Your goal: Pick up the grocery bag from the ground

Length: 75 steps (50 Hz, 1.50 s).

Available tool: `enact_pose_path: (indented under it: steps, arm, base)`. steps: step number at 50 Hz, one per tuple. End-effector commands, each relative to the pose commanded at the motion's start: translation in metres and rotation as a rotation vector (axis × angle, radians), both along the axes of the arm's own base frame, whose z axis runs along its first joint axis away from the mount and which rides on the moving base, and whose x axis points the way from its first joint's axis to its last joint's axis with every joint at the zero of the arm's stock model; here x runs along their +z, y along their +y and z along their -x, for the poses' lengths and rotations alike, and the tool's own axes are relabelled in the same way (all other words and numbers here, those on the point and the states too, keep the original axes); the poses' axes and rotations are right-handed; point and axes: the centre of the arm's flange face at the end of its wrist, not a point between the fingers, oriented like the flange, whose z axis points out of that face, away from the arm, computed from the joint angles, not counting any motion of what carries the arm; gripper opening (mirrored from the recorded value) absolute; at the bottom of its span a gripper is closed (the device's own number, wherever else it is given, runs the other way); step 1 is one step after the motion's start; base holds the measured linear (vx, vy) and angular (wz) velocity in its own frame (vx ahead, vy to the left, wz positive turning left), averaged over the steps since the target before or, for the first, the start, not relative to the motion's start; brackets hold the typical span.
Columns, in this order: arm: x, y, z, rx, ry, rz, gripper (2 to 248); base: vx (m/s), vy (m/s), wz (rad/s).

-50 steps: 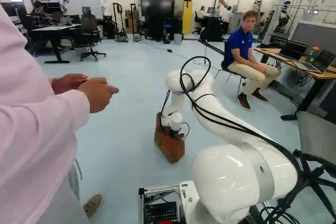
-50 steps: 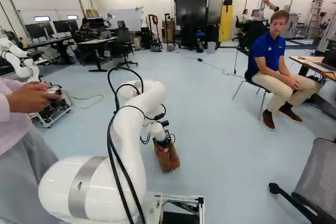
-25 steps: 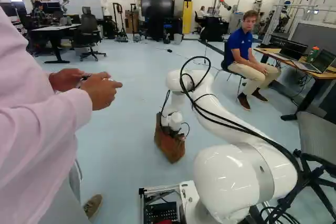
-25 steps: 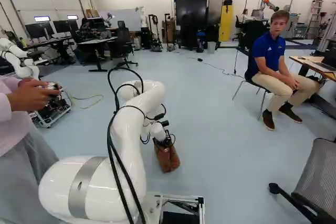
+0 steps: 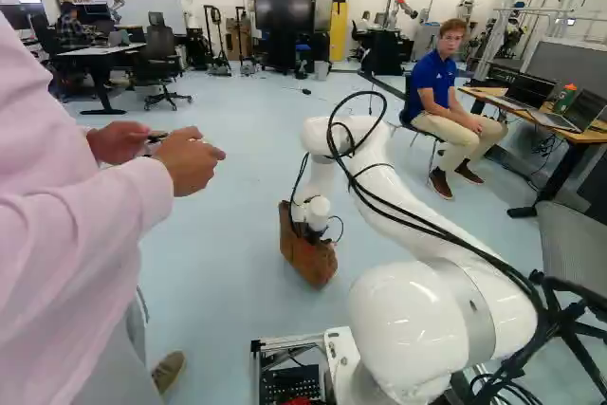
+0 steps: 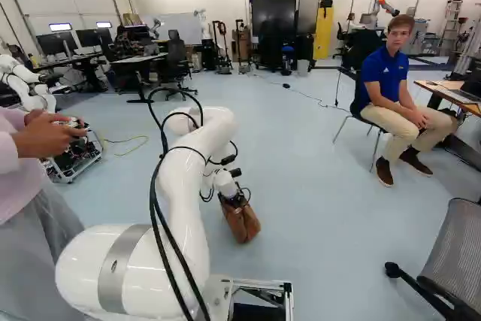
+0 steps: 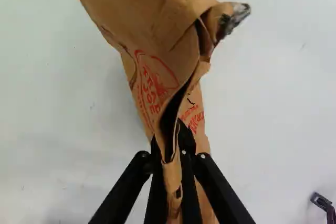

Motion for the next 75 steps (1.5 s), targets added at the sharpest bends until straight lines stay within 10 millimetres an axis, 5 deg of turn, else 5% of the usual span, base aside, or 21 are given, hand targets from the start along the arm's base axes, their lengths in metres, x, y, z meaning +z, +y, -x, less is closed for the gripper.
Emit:
enact_pose_path:
  steps: [75]
  arm:
    - [0.205, -0.001, 0.022, 0.000, -0.122, -0.005, 24]
  base:
    - [0.000, 0.000, 0.000]
